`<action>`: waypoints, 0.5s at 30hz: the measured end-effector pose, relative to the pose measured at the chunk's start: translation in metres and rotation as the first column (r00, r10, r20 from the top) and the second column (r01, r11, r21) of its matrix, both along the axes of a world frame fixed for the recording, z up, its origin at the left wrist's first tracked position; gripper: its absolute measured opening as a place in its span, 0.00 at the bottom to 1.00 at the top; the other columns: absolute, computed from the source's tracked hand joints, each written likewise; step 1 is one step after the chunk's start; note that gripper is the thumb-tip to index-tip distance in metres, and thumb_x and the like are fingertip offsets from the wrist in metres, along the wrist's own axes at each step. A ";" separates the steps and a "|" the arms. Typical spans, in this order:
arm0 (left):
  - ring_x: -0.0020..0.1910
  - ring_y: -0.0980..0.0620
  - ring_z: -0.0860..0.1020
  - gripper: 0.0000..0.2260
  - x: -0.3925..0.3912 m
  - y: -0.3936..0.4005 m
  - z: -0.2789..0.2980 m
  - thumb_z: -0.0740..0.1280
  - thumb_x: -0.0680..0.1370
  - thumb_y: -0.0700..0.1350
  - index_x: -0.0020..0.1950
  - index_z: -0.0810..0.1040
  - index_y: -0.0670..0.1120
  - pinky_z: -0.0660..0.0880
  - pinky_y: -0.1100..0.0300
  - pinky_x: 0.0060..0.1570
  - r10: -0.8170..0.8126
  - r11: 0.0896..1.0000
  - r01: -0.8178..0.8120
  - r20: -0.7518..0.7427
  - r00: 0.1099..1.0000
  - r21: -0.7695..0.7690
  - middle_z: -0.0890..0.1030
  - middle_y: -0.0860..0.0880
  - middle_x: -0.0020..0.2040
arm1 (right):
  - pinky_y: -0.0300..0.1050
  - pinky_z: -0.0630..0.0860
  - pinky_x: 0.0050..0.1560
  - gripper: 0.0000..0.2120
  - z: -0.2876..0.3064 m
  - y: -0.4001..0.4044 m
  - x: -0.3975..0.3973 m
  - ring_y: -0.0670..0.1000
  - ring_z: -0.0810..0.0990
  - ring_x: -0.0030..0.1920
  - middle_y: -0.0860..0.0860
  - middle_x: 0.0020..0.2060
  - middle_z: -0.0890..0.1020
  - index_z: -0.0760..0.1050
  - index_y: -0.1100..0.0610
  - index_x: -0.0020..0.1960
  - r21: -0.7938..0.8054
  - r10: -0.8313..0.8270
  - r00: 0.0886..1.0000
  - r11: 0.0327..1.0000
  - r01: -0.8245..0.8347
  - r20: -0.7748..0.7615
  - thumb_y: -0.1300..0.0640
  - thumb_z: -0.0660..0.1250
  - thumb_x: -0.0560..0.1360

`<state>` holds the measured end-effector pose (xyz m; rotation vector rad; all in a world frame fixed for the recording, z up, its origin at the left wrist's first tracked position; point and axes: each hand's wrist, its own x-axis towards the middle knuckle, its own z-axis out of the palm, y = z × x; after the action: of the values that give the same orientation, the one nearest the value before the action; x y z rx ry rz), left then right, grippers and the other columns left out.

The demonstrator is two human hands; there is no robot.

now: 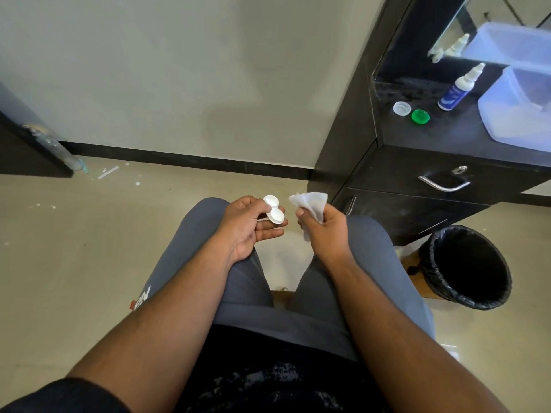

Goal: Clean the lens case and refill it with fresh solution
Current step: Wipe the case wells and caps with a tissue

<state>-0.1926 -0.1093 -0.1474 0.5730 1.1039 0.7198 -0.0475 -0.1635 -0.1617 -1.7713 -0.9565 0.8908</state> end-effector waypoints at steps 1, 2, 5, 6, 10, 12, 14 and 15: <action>0.40 0.37 0.84 0.08 0.000 0.000 0.000 0.64 0.77 0.34 0.40 0.69 0.44 0.81 0.54 0.31 -0.009 1.000 0.009 -0.006 1.000 0.000 0.84 0.37 0.46 | 0.32 0.74 0.46 0.09 -0.001 -0.001 0.001 0.46 0.79 0.46 0.51 0.47 0.82 0.78 0.58 0.55 0.066 0.070 0.990 0.995 -0.079 0.126 0.58 0.68 0.76; 0.39 0.38 0.84 0.10 0.001 0.001 0.000 0.64 0.76 0.34 0.38 0.68 0.44 0.82 0.53 0.32 -0.017 1.000 0.017 -0.017 1.000 -0.001 0.84 0.38 0.44 | 0.29 0.73 0.45 0.09 -0.001 -0.001 0.001 0.47 0.79 0.46 0.53 0.47 0.81 0.80 0.60 0.54 0.130 0.138 0.960 0.976 -0.174 0.245 0.61 0.69 0.75; 0.31 0.45 0.83 0.13 0.002 0.001 -0.001 0.65 0.75 0.33 0.34 0.67 0.44 0.81 0.55 0.30 -0.034 0.999 0.035 -0.075 0.997 0.007 0.82 0.43 0.34 | 0.37 0.76 0.46 0.12 -0.004 -0.001 0.003 0.53 0.78 0.49 0.55 0.47 0.79 0.82 0.60 0.53 0.143 0.321 0.768 0.872 -0.468 0.554 0.69 0.69 0.71; 0.27 0.48 0.81 0.13 0.002 0.001 -0.001 0.65 0.75 0.33 0.34 0.67 0.44 0.80 0.57 0.28 -0.040 0.999 0.042 -0.107 0.993 0.012 0.80 0.45 0.30 | 0.41 0.76 0.46 0.14 -0.002 0.001 0.005 0.56 0.78 0.49 0.56 0.47 0.79 0.82 0.61 0.54 0.107 0.371 0.687 0.831 -0.546 0.624 0.71 0.68 0.70; 0.22 0.54 0.73 0.07 0.001 0.002 -0.003 0.65 0.74 0.34 0.38 0.72 0.43 0.76 0.62 0.24 -0.092 0.995 0.096 -0.191 0.977 0.015 0.73 0.46 0.30 | 0.49 0.77 0.40 0.17 0.006 0.007 0.016 0.60 0.78 0.45 0.60 0.48 0.79 0.80 0.62 0.56 -0.029 0.416 0.305 0.629 -0.777 0.857 0.70 0.71 0.67; 0.25 0.53 0.73 0.04 0.001 0.002 -0.005 0.64 0.74 0.34 0.40 0.74 0.41 0.77 0.61 0.26 -0.145 0.989 0.150 -0.221 0.965 0.010 0.73 0.45 0.32 | 0.47 0.76 0.36 0.19 0.005 0.008 0.022 0.58 0.79 0.43 0.60 0.48 0.79 0.79 0.61 0.58 -0.094 0.374 0.147 0.554 -0.827 0.915 0.66 0.74 0.67; 0.27 0.51 0.77 0.04 0.001 0.002 -0.006 0.63 0.75 0.34 0.41 0.75 0.40 0.79 0.60 0.29 -0.205 0.977 0.212 -0.257 0.945 0.000 0.75 0.44 0.34 | 0.46 0.76 0.35 0.20 0.003 0.008 0.026 0.56 0.78 0.41 0.58 0.47 0.78 0.76 0.60 0.59 -0.155 0.379 0.045 0.482 -0.862 0.924 0.63 0.74 0.69; 0.28 0.50 0.79 0.04 0.002 0.001 -0.006 0.63 0.75 0.34 0.41 0.75 0.39 0.79 0.59 0.30 -0.231 0.971 0.239 -0.277 0.933 -0.006 0.77 0.43 0.34 | 0.46 0.77 0.34 0.21 0.001 0.009 0.028 0.55 0.77 0.40 0.57 0.46 0.77 0.73 0.60 0.60 -0.178 0.382 0.011 0.458 -0.871 0.924 0.62 0.75 0.69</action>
<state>-0.1909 -0.1084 -0.1538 0.8335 1.2582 0.4552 -0.0196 -0.1550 -0.1603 -1.1424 -2.7119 -0.0414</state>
